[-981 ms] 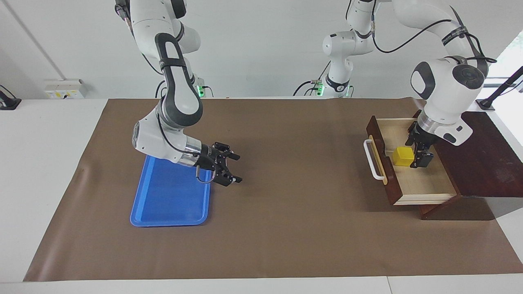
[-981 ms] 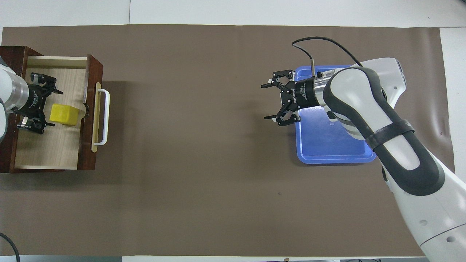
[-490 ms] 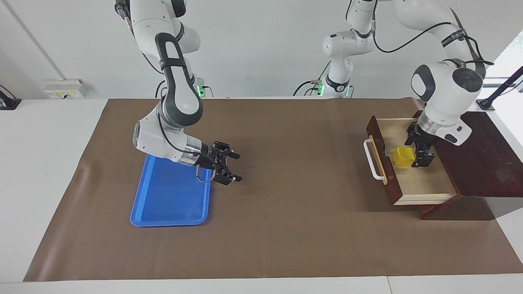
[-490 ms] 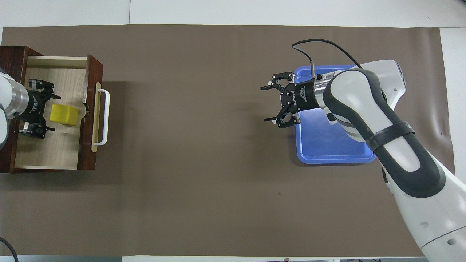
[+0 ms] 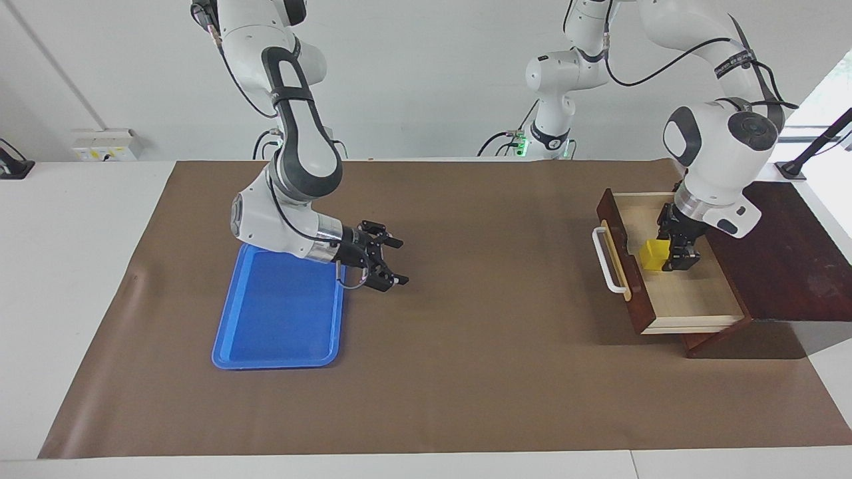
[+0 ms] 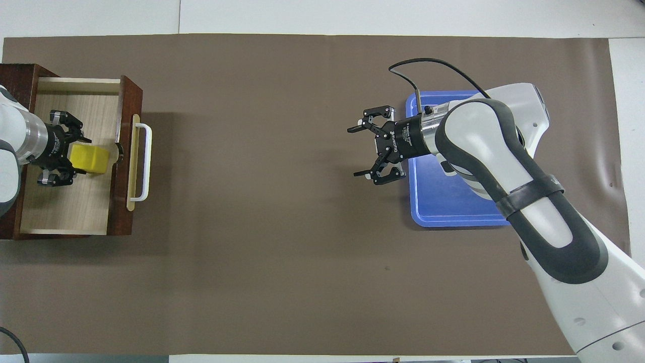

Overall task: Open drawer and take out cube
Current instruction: 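Lift the cube with the left gripper while the right gripper approaches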

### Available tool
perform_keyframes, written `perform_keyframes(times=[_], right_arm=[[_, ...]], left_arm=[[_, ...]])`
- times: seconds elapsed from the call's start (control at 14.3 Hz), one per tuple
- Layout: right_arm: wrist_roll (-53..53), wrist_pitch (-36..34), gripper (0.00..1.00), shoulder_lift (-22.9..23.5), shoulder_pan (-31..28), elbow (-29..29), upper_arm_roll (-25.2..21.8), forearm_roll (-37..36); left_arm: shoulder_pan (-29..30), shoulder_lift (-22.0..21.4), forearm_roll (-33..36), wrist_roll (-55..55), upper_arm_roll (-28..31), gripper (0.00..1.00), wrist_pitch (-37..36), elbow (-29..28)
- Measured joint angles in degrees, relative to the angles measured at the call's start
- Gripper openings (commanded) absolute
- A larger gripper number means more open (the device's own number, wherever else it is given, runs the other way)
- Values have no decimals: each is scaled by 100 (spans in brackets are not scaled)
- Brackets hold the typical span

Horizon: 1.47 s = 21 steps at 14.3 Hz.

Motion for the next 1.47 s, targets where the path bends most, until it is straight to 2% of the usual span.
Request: perform_keyframes(times=[0.21,0.42,0.56,0.7,0.98,1.12,1.47], right_arm=[[10,0,100,0,4,0,0,0],[50,0,100,0,0,-1,-3,0],[69,0,100,0,-11,-1,-12,0],[82,0,100,0,-15,-2,-16,0],[89,-4,100,0,-13,-12,-15,0],[121,-5,100,0,-9,-12,-13,0],[220,10,100,0,31,-12,-6,0]], left_arm=[[-16,10,-5,-1,-17,0,-106,191],[-169,152,-221,-82,-42,0,-896,1008],[-561,336,-258,-385,-54,0,-1572,1700],[-1111,485,-258,-1018,-68,0,-1918,2039],[-2056,708,-321,-3331,-90,0,-1868,2111],[-2508,806,-323,-4113,-94,0,-1639,2114],[-3175,999,-324,-4692,-88,0,-1423,2116]])
